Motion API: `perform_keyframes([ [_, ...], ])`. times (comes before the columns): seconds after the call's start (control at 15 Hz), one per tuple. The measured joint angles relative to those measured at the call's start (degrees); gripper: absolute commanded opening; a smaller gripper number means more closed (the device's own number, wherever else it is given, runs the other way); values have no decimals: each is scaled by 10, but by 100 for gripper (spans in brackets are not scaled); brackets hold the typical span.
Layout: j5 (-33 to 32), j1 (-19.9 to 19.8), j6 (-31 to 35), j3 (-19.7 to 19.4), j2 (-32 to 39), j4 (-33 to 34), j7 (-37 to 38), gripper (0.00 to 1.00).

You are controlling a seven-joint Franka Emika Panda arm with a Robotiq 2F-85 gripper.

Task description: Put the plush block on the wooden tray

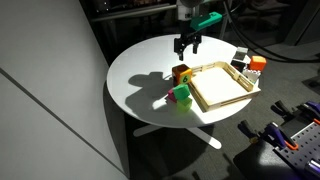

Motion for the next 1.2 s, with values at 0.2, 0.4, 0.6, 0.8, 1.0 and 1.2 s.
perform_keyframes([
  [0.2, -9, 8, 1, -1, 15, 9, 3, 100],
  [0.4, -19, 16, 4, -1, 26, 14, 11, 100],
  [0.6, -26, 23, 8, -3, 36, 17, 17, 100],
  [0.8, -37, 30, 9, -6, 49, 22, 26, 100],
  [1.0, -47, 37, 9, -10, 61, 27, 37, 100],
  [1.2, -51, 40, 9, -11, 69, 29, 44, 100],
])
